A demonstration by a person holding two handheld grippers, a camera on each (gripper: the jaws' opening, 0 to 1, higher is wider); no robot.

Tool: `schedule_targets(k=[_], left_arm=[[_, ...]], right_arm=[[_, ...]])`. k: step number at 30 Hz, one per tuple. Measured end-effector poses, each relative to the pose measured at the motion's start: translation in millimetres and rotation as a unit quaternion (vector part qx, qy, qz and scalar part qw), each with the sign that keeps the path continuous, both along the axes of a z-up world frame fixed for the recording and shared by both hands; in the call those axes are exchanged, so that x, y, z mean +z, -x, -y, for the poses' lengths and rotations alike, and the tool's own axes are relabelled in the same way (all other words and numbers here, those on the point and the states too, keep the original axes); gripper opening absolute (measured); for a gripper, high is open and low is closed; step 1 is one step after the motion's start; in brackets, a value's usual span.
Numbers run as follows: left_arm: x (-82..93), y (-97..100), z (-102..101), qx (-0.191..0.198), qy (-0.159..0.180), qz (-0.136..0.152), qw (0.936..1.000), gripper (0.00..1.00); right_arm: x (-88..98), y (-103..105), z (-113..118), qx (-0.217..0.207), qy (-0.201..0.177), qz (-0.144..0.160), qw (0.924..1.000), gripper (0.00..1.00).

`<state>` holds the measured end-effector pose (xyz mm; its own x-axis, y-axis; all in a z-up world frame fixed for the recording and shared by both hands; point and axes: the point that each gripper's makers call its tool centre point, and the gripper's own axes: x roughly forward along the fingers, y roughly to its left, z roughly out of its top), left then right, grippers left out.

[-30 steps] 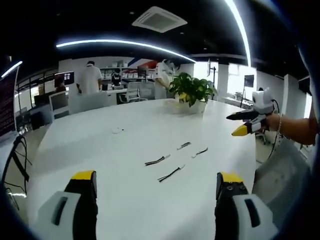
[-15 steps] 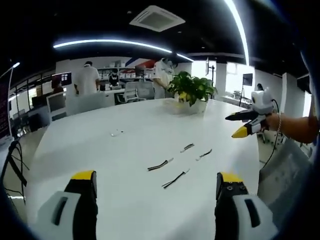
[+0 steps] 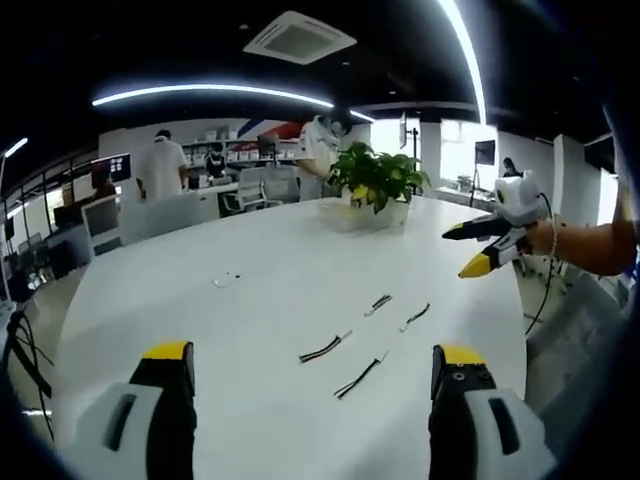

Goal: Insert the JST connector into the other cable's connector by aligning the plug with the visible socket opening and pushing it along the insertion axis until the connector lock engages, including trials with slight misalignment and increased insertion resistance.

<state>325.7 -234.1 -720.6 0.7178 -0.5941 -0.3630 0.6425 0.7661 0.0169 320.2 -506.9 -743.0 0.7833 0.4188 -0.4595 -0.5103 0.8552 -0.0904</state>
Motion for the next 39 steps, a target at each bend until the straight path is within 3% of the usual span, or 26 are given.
schedule_targets(k=[17, 21, 39], left_arm=[[-6.3, -28.7, 12.9, -0.021, -0.012, 0.0, 0.9997, 0.97], [-12.7, -33.1, 16.6, -0.034, -0.033, 0.0, 0.9989, 0.96], [-24.8, -49.1, 26.9, -0.067, -0.057, -0.009, 0.9961, 0.94]], right_arm=[[-10.4, -25.8, -7.6, 0.036, 0.027, -0.007, 0.999, 0.79], [-14.3, -30.2, -9.2, 0.041, 0.031, -0.012, 0.9986, 0.79], [-23.7, -44.9, -18.2, 0.076, 0.051, -0.02, 0.9956, 0.77]])
